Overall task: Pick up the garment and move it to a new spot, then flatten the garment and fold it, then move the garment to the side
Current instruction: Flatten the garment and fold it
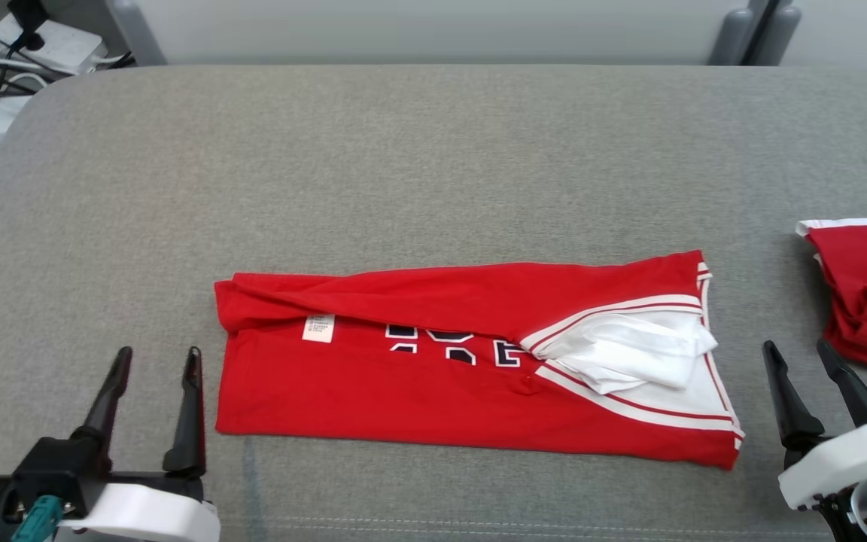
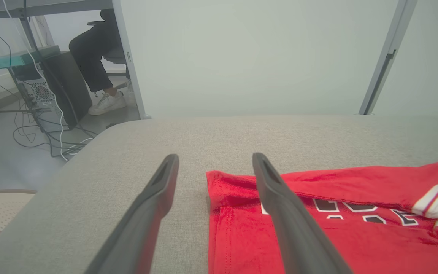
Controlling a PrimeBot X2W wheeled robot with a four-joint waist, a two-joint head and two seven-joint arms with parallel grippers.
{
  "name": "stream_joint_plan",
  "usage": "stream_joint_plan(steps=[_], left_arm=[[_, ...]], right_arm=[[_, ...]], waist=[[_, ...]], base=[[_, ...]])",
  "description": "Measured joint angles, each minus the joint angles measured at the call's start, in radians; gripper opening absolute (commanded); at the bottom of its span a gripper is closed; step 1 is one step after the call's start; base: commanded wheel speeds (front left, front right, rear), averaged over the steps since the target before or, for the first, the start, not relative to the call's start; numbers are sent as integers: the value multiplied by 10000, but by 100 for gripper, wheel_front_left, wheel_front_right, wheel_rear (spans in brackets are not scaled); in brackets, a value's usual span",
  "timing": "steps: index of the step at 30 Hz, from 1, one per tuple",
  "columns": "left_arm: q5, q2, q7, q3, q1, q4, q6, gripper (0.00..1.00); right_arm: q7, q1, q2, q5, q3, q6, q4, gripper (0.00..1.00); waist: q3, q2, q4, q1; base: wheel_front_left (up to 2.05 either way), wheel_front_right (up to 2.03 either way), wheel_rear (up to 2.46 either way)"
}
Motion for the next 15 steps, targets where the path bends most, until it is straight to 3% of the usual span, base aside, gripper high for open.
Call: stream_joint_plan(steps=[7,15], left_arm=[[-2,-226,48,-485,-600,393,-612,100],[0,-491,48,-777,-1085,834,-968,100]], right_arm=[[583,-887,-138,280,491,0,991,100],[1273,-1502,-219,922,1074,0,2142,100]], waist=[[222,0,569,0],[380,0,1138,0]], base=[[0,0,0],[0,0,0]])
